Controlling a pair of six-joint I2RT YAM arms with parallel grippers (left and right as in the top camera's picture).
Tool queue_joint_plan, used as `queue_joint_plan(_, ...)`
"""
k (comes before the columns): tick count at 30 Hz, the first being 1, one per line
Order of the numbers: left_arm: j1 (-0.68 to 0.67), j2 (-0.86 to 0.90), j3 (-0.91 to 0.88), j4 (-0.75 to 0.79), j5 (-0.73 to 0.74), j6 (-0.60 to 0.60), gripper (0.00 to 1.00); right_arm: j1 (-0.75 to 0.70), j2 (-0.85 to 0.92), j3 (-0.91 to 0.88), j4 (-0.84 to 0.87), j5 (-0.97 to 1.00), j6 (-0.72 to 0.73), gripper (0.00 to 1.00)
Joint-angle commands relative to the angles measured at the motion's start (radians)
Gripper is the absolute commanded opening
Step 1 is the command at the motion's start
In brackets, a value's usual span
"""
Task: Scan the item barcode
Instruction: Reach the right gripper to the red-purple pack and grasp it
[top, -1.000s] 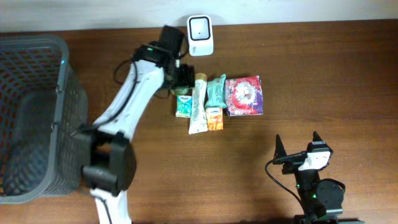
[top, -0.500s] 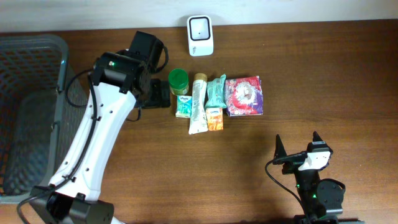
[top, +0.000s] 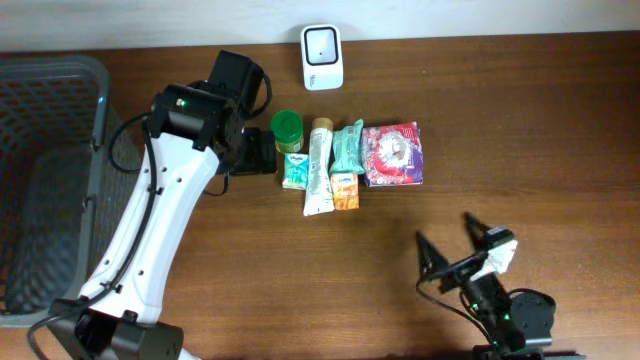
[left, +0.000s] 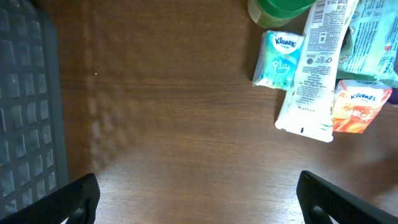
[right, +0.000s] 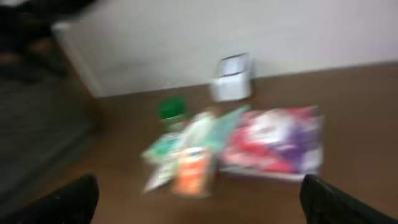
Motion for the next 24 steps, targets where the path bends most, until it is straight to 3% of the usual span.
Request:
queue_joint_plan(1, 0.005, -0.004, -0.004, 0.001, 0.003, -0.013, 0.99, 0.000, -0.004, -0.009, 0.016, -0.196, 0.335, 0.99)
queue_joint_plan(2, 0.005, -0.004, -0.004, 0.001, 0.003, -0.014, 0.99, 0.000, -0.004, -0.009, 0.037, -0.196, 0.415, 0.98)
queue_joint_plan(4, 0.005, -0.004, -0.004, 0.001, 0.003, -0.014, 0.99, 0.000, -0.004, -0.009, 0.309, -0.277, 0.460, 0.99)
queue_joint_plan(6, 0.005, -0.004, -0.004, 0.001, 0.003, -0.014, 0.99, 0.000, -0.004, 0.004, 0.626, -0.200, 0.460, 0.98)
queue_joint_plan(8, 0.005, -0.004, -0.004, 0.001, 0.003, -0.014, 0.99, -0.001, 0.000, 0.117, 0.594, -0.061, 0.433, 0.98)
queue_joint_plan(11, 0.005, -0.004, -0.004, 0.001, 0.003, -0.013, 0.99, -0.001, 0.206, 0.556, 0.164, 0.044, -0.013, 0.98)
queue_joint_plan(15, 0.005, -0.004, -0.004, 0.001, 0.003, -0.014, 0.99, -0.001, 0.672, 1.065, -0.426, 0.227, -0.281, 0.98)
queue_joint_plan(18, 0.005, -0.004, -0.004, 0.001, 0.003, -0.014, 0.99, -0.008, 1.122, 1.468, -0.872, 0.287, -0.365, 0.99)
queue_joint_plan(21, 0.005, -0.004, -0.004, 0.001, 0.003, -0.014, 0.99, -0.035, 1.452, 1.706, -1.056, 0.281, -0.365, 0.98)
queue_joint_plan(24, 0.005, -0.004, -0.004, 0.001, 0.003, -0.014, 0.99, -0.054, 1.623, 1.721, -1.054, 0.280, -0.361, 0.98)
